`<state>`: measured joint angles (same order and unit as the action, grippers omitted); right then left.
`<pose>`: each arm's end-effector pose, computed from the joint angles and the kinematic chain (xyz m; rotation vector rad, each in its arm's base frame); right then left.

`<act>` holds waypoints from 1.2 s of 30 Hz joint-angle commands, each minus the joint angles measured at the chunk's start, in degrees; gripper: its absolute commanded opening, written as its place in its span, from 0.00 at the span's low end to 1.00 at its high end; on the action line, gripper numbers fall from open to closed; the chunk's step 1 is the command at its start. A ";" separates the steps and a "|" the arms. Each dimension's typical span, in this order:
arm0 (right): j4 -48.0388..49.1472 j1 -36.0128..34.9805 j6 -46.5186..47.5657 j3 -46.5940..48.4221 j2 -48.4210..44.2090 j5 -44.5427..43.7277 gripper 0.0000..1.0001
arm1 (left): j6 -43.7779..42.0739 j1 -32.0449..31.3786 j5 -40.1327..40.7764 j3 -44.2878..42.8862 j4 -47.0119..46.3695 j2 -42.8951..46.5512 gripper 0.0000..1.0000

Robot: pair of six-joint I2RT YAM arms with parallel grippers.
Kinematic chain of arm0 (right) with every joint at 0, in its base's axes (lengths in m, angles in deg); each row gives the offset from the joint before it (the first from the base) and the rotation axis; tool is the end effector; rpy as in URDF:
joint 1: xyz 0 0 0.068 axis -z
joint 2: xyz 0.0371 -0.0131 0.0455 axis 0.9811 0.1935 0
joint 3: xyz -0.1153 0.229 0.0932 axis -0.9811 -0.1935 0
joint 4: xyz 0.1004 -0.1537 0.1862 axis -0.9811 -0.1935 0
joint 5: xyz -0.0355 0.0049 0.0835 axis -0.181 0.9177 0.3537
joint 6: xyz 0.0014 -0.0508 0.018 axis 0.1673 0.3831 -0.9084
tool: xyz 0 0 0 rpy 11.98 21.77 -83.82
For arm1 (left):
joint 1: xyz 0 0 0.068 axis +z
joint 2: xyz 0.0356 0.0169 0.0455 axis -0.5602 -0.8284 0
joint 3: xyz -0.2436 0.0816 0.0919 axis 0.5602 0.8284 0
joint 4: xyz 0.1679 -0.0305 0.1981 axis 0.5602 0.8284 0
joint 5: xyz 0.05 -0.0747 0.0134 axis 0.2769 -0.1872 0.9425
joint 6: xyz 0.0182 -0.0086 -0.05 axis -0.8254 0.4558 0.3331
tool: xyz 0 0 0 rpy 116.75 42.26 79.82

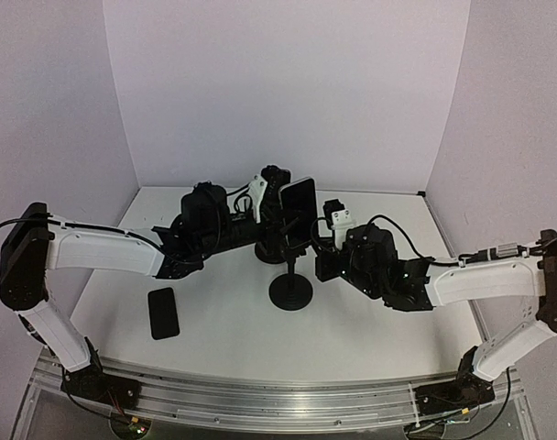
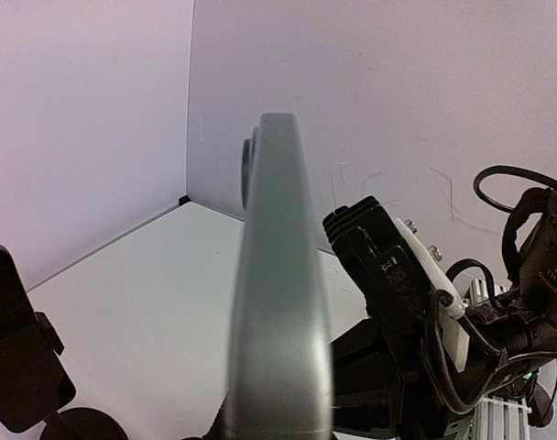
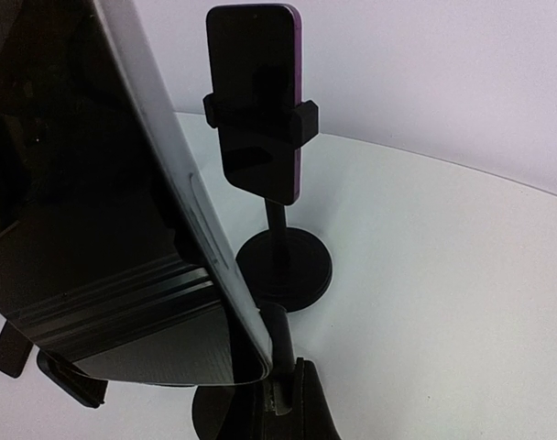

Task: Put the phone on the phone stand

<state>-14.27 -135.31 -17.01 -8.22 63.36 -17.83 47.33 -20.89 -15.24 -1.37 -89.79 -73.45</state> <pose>0.1940 0.2589 0.2436 -0.3233 1.7999 0.3351 0.2148 -0.3173 0.2858 0.8488 1.4567 -0.9398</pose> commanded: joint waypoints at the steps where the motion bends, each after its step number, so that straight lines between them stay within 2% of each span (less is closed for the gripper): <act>1: -0.59 6.73 -1.21 2.08 -1.59 -15.51 0.00 | -0.96 1.97 -0.69 1.28 23.26 0.12 0.00; 9: -0.56 6.95 -1.43 2.37 -0.80 -16.53 0.00 | -0.60 1.67 -1.23 -1.53 34.72 0.20 0.00; 16: -0.56 7.47 -1.45 2.73 -0.12 -16.78 0.00 | -0.06 1.44 1.82 -2.12 35.65 -0.58 0.00; 25: -0.65 8.24 -0.14 3.74 -1.15 -14.66 0.00 | -1.58 -0.20 6.53 -4.69 41.59 -2.92 0.00; 36: 0.54 6.69 -0.26 4.16 -1.05 -9.37 0.00 | 2.12 -1.11 5.99 -3.44 34.93 -6.24 0.00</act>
<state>-16.68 -133.42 -16.18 -6.87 63.57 -15.69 48.84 -22.25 -9.25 -9.75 -74.10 -74.99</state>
